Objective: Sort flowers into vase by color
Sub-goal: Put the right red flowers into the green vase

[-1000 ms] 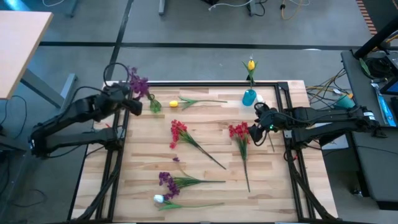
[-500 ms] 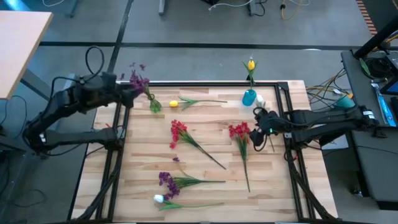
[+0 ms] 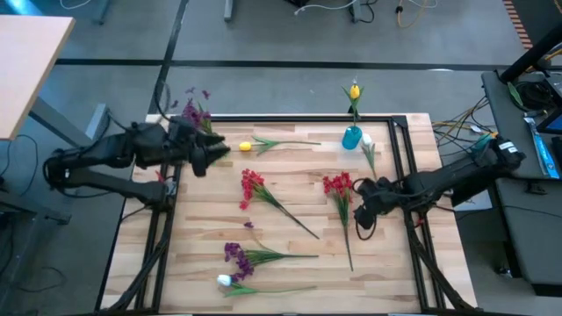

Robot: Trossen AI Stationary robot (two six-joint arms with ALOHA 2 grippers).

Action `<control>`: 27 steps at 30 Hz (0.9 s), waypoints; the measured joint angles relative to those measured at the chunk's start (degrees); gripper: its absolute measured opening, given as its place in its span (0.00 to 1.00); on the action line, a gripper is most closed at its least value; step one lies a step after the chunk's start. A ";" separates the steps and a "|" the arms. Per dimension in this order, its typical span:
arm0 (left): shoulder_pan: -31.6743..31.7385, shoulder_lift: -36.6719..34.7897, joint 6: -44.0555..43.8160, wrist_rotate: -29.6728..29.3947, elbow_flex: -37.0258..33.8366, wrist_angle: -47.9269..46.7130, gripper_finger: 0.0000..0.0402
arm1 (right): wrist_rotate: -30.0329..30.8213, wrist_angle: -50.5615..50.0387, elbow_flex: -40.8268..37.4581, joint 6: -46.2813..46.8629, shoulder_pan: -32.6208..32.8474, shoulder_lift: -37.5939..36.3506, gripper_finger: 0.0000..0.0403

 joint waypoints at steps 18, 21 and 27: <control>-42.40 12.53 -19.64 -5.65 -0.11 -20.81 0.67 | -8.38 -3.67 4.21 22.23 5.31 10.98 0.65; -45.74 15.48 -22.04 -5.84 -0.11 -20.89 0.67 | -4.21 -3.01 6.75 24.75 5.30 13.36 0.62; -46.52 20.77 -22.33 -8.63 -0.11 -21.07 0.67 | -3.83 -3.19 9.48 26.41 4.69 21.59 0.63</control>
